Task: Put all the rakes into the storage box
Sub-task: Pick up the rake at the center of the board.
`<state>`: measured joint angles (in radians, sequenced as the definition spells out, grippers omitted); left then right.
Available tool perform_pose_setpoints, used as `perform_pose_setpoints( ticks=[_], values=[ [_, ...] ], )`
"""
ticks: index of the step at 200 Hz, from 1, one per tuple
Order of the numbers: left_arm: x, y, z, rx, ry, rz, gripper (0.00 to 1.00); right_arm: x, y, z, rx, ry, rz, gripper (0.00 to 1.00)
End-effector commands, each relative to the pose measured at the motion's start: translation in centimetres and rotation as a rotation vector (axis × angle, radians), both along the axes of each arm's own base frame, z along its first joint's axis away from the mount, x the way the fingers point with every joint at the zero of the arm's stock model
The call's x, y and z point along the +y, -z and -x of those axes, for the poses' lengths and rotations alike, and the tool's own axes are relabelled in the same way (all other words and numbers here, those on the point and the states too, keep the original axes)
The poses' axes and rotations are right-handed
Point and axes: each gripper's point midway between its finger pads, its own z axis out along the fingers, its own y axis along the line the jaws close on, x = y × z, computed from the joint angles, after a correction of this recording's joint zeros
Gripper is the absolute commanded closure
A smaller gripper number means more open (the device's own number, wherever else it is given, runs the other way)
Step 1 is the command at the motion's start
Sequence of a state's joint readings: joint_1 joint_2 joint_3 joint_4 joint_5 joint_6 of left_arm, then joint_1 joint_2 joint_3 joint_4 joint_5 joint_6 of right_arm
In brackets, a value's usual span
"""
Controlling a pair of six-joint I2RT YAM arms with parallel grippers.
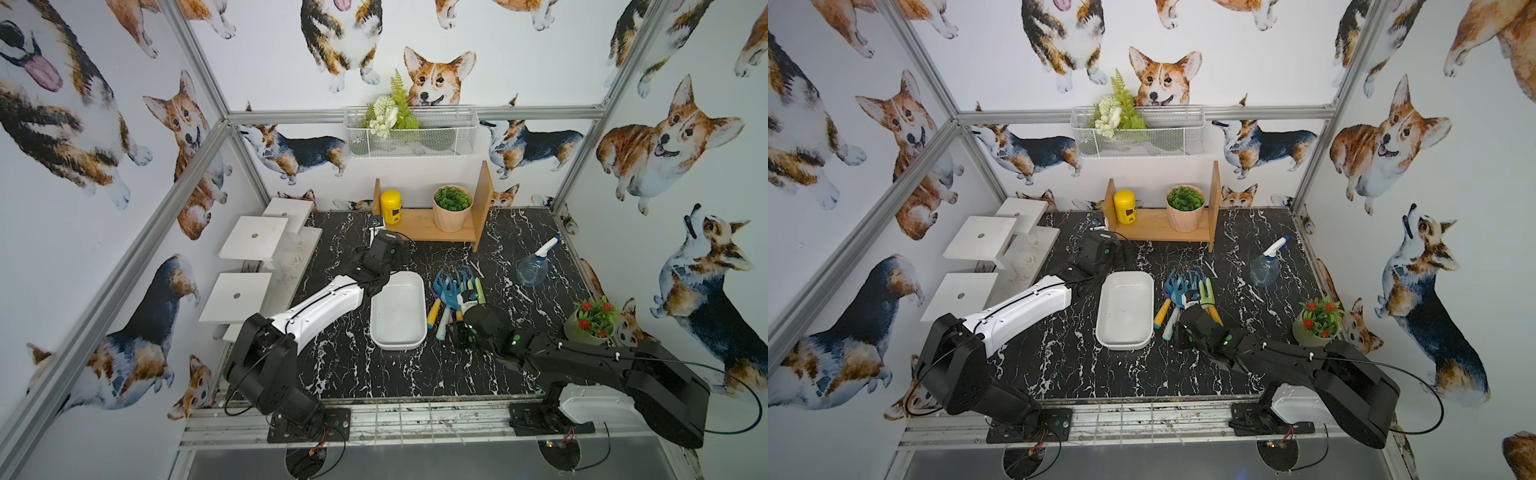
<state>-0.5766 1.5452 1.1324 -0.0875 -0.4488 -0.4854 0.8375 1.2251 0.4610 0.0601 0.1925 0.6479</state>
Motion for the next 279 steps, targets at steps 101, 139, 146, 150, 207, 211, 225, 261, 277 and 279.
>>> perform_pose_setpoints(
  ticks=[101,139,146,150,207,211,225,261,277,279],
  values=[
    [0.7,0.5,0.8,0.003,-0.033,0.035,0.0,-3.5,2.2,-0.1,0.062,0.153,0.019,0.68],
    [0.7,0.8,1.1,0.008,-0.031,0.045,0.0,-2.8,1.3,-0.3,0.054,0.133,0.003,0.64],
    [0.8,0.8,1.1,0.008,-0.032,0.045,0.0,-2.6,0.8,-0.5,0.041,0.128,-0.007,0.63],
    [0.8,0.8,1.1,0.008,-0.031,0.045,0.0,-2.5,0.6,-0.6,0.032,0.124,-0.014,0.63],
    [0.9,0.8,1.2,0.005,-0.033,0.046,0.0,-2.8,3.0,-0.2,0.087,0.12,0.05,0.63],
    [0.9,0.8,1.2,0.004,-0.033,0.046,0.01,-2.8,3.3,-0.2,0.094,0.116,0.056,0.63],
    [0.9,0.7,1.2,0.0,-0.037,0.05,0.0,-2.6,4.0,-0.1,0.115,0.1,0.08,0.63],
    [1.0,0.7,1.3,-0.003,-0.04,0.057,0.0,-2.9,5.2,-0.2,0.152,0.103,0.15,0.67],
    [0.9,0.4,1.2,-0.009,-0.035,0.064,0.0,-3.1,4.9,-0.3,0.142,0.122,0.143,0.81],
    [0.8,0.4,1.2,-0.01,-0.034,0.064,0.01,-3.1,4.8,-0.4,0.139,0.125,0.141,0.83]
  ],
)
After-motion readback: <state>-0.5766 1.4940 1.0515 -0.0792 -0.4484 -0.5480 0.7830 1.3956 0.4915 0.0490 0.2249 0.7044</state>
